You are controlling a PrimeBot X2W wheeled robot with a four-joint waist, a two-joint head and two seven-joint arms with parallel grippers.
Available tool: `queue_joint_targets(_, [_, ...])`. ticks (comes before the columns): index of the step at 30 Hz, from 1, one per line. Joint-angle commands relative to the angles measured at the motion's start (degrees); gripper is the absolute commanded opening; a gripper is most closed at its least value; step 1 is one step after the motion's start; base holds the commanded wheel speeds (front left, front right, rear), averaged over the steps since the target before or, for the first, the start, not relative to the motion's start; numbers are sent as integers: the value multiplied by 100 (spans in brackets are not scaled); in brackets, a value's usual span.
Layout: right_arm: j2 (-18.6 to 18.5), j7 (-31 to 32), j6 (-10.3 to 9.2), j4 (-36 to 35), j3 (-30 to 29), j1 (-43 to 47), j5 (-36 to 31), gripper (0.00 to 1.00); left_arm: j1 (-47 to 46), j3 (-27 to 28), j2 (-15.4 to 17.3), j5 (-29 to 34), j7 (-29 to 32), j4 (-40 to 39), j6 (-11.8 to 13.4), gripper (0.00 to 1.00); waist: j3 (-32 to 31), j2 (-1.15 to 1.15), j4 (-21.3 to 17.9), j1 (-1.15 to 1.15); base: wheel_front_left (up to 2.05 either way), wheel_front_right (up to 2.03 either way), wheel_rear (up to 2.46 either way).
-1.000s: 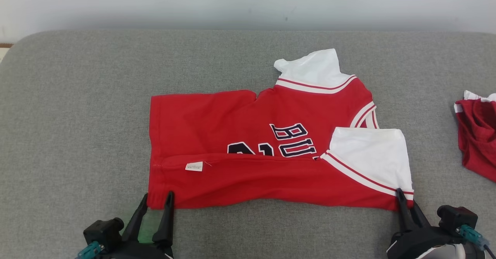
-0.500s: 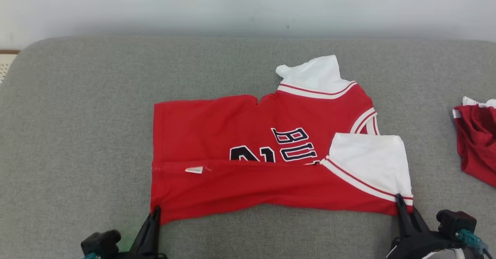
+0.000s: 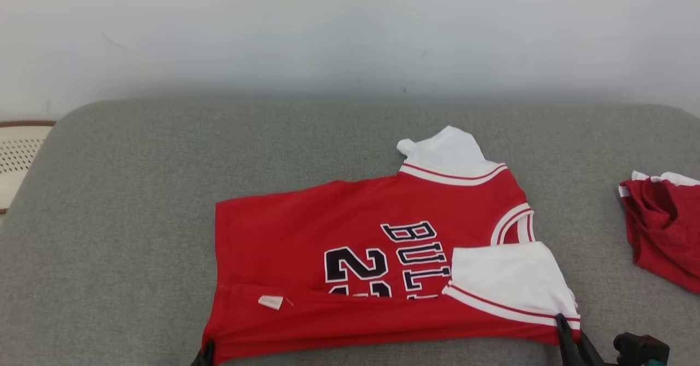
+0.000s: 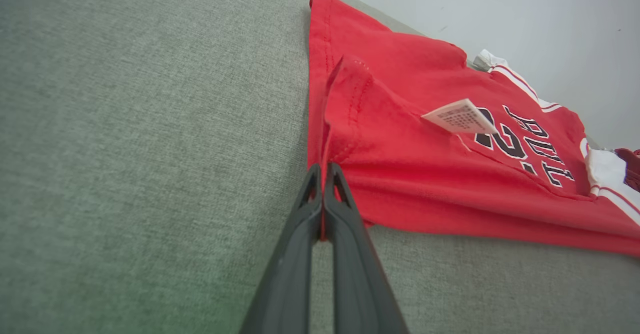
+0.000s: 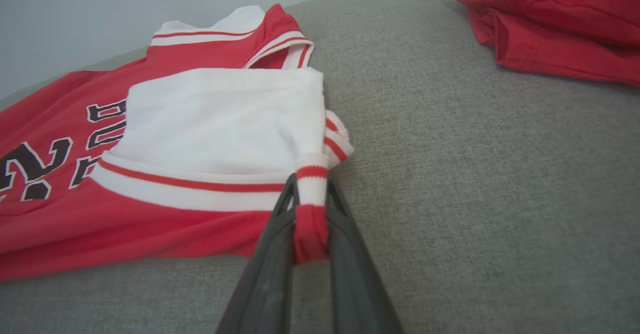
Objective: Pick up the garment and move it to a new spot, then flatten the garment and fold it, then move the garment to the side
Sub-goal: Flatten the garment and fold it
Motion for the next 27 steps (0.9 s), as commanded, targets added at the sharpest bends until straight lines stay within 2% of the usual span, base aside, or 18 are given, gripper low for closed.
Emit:
queue_joint_targets(1, [-65,-7,-10,-11,-3,97,46,0,120,56,83,23,-27,67,1,0,-139,0,36,1,0,0,0])
queue_joint_targets(18, [-112,-7,-10,-315,273,853,199,0,390,339,87,279,-27,253,4,0,-312,0,201,1,0,0,0])
queue_joint_targets(24, [-107,-7,-10,-314,343,771,200,1,314,338,11,377,-27,296,3,0,-257,0,132,1,0,0,0])
queue_joint_targets(25, [-99,-7,-10,-308,328,744,187,43,314,312,-1,376,-27,309,3,29,-249,0,130,1,0,0,0])
queue_joint_targets(26, [-99,-7,-10,-308,328,744,187,43,314,312,-1,376,-27,309,3,29,-249,0,130,1,0,0,0])
queue_joint_targets(27, [-83,-7,-10,-311,309,718,148,57,310,298,-5,373,-27,315,3,83,-242,0,131,1,0,0,0])
